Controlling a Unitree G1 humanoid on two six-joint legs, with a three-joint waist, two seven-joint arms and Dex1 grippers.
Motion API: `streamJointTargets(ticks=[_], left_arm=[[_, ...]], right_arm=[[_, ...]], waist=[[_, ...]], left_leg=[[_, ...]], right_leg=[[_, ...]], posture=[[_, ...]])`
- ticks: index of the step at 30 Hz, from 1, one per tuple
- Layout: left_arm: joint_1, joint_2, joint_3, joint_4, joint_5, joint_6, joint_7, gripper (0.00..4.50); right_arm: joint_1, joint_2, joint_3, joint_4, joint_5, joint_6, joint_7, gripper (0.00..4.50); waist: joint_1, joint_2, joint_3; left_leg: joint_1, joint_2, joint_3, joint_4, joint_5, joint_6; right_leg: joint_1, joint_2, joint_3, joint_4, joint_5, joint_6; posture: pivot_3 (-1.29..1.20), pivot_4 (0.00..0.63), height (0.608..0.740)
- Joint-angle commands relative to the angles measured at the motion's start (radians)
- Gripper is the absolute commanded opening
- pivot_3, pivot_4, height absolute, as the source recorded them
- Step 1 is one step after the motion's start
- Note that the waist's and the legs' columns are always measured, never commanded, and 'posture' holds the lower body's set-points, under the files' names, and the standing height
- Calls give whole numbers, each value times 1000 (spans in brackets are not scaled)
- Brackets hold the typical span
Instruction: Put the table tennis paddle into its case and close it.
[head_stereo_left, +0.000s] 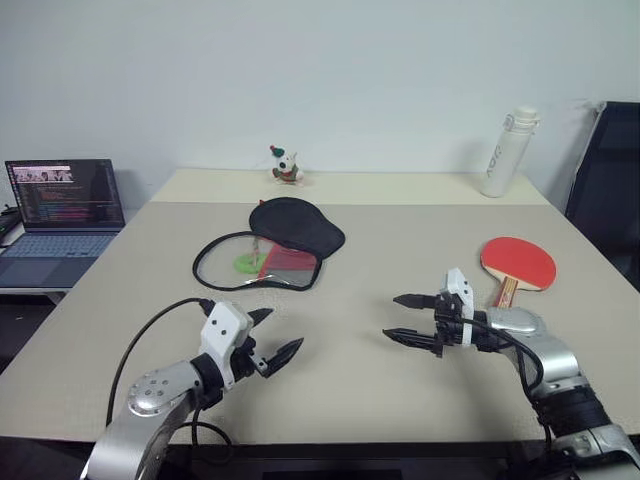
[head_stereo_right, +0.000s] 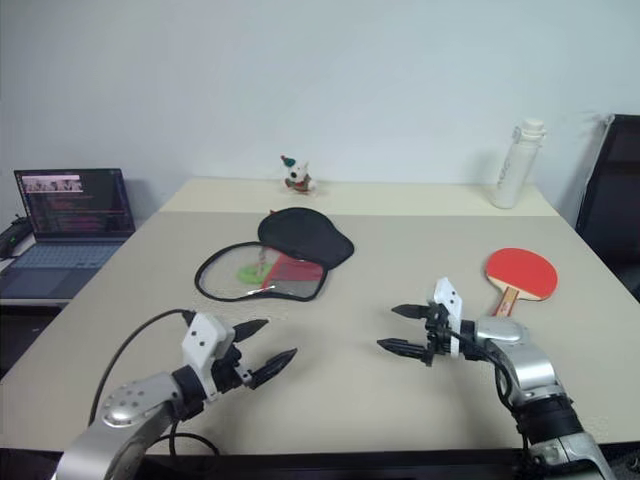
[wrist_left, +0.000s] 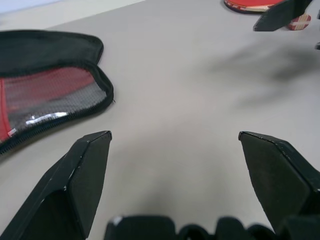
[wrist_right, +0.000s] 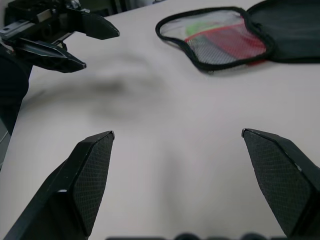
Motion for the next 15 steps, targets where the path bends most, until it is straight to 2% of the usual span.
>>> streamJointTargets(ticks=[1,7,15], left_arm=[[-11,-35,-6,16,13,-52,12,4439],[-56,-71,5,56,2,-46,24,4439],[-139,-15,67,148,-14,-48,-20,4439]], right_arm=[[2,-44,-27,-73,8,20,1,4500],[29,-77,-57,-175,40,77,-35,4500],[16,-54,-54,-222,52,95,-70,4500]], waist=[[2,0,0],[4,0,0],[2,0,0]], left_leg=[[0,0,0,0,0,0],[0,0,-1,0,0,1],[0,0,-1,0,0,0]], right_leg=[[0,0,0,0,0,0],[1,0,-1,0,0,0],[1,0,-1,0,0,0]], posture=[[0,150,740],[0,150,740],[0,150,740]])
